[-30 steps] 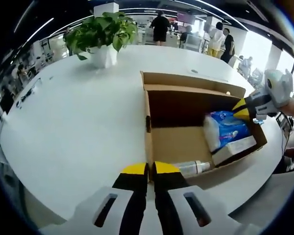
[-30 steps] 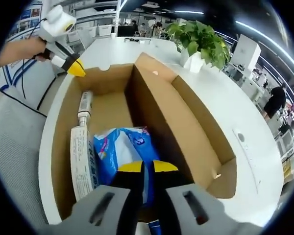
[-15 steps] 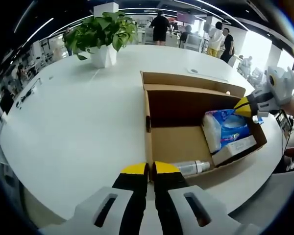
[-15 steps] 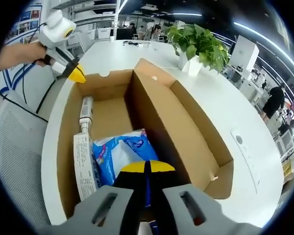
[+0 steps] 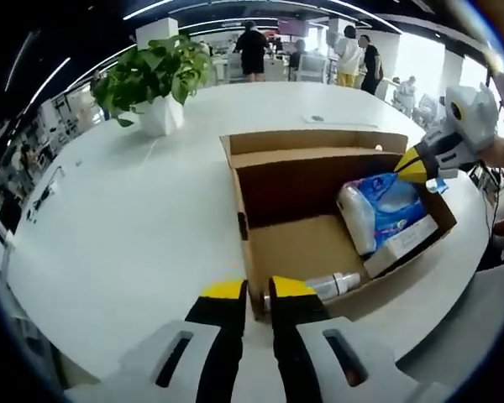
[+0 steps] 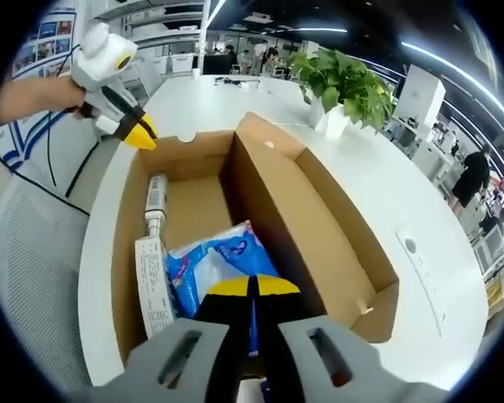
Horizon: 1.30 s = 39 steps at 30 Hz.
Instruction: Operate the shoe box by opening the lid, removing the specified soft item, and placing it in the target area until the item is outside and the box remains undamaged.
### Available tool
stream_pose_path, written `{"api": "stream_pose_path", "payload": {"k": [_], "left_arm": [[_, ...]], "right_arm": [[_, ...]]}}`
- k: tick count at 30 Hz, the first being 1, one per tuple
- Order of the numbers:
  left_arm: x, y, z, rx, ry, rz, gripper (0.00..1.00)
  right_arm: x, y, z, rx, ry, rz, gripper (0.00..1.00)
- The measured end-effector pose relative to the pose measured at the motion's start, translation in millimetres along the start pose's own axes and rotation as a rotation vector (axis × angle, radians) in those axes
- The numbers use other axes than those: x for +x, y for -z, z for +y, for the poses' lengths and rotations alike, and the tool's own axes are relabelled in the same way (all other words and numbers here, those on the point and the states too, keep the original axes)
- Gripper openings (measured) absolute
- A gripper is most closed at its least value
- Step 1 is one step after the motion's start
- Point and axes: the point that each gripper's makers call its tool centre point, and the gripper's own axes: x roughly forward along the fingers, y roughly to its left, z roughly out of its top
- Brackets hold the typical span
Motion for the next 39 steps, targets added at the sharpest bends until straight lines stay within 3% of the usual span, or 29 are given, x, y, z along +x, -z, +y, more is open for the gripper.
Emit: {"api": "stream_pose_path", "payload": {"k": [2, 4, 9, 22, 28, 29, 33, 39], "left_arm": [[-0.4, -7.7, -5.7, 0.062, 0.002, -0.009, 0.14], [0.4, -24.8, -21.8, 0.13, 0.042, -0.066, 0.13], [5.4, -52.9, -77.8, 0.236, 0.216, -0.143, 0.14], [34.4, -56.5, -162.0, 0.417, 0.473, -0.096, 0.17], [40.8, -56.2, -184.3, 0.481, 0.544, -0.092, 0.16], [40.6, -54.7, -191.5, 0.5, 0.579, -0.089, 0.16], [46.5, -55.1, -199.1, 0.521, 0.597, -0.078, 0.15], [40.4, -60.5, -202.3, 0.592, 0.619, -0.094, 0.0]], "right_arm": [[-0.4, -1.1, 0.3, 0.0, -0.002, -0.003, 0.0], [-0.9, -2.0, 1.0, 0.0, -0.003, -0.004, 0.0], [-1.3, -2.9, 2.5, -0.007, -0.008, -0.006, 0.0], [-2.8, -8.8, 3.3, -0.005, -0.01, -0.019, 0.0], [-6.2, -12.3, 2.0, -0.008, -0.006, -0.031, 0.0], [-6.8, -12.9, 1.8, -0.008, -0.005, -0.033, 0.0], [-10.9, -17.8, 0.6, -0.01, -0.002, -0.043, 0.0], [-20.0, -28.1, -2.7, -0.017, 0.006, -0.064, 0.0]]}}
